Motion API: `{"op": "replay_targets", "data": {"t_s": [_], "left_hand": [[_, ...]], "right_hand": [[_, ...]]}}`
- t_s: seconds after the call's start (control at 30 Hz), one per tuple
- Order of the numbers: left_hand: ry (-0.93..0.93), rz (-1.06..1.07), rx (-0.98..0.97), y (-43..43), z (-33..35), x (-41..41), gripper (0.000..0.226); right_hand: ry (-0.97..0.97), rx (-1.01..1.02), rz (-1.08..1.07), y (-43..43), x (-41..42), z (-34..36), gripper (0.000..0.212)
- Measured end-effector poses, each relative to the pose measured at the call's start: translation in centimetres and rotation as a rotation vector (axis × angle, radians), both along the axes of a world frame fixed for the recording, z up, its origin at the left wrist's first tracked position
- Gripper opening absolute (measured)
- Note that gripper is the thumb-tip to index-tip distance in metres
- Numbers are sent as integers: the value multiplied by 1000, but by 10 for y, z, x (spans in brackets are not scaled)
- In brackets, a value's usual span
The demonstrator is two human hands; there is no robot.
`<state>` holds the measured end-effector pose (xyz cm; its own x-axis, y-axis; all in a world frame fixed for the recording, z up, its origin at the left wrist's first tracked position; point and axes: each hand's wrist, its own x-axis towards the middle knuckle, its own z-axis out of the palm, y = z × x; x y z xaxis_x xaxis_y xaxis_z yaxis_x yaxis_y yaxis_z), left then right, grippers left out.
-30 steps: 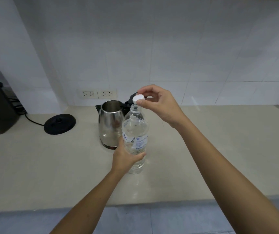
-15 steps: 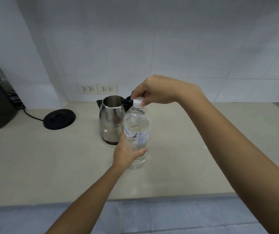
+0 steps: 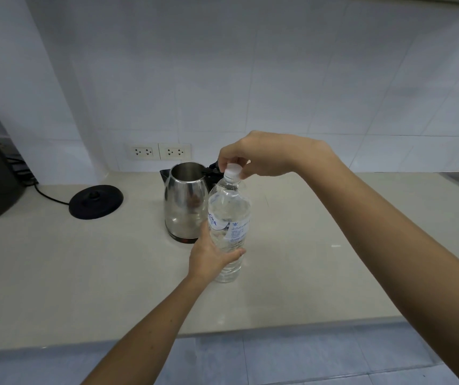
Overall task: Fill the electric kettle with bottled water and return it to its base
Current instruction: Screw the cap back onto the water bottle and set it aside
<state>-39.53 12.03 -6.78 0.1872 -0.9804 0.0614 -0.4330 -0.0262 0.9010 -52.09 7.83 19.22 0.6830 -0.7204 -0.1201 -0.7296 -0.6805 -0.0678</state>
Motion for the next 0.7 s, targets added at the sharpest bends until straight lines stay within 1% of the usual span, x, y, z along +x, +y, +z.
{"op": "replay_targets", "data": {"t_s": [0.1, 0.23, 0.27, 0.4, 0.5, 0.6, 0.7], "left_hand": [[-12, 0, 5, 1, 1, 0, 109], [-28, 7, 2, 2, 1, -1, 112], [-28, 7, 2, 2, 1, 0, 112], [-34, 4, 2, 2, 2, -1, 114], [-34, -12, -1, 2, 1, -1, 113], [-12, -15, 0, 0, 1, 1, 115], [18, -22, 0, -1, -1, 3, 113]], "right_hand": [[5, 3, 0, 4, -1, 4, 31], [51, -8, -79, 4, 8, -1, 20], [49, -10, -105, 4, 10, -3, 20], [108, -56, -186, 9, 16, -7, 38], [176, -104, -185, 10, 17, -2, 40], [129, -103, -179, 11, 19, -1, 31], [56, -79, -215, 14, 24, -9, 37]]}}
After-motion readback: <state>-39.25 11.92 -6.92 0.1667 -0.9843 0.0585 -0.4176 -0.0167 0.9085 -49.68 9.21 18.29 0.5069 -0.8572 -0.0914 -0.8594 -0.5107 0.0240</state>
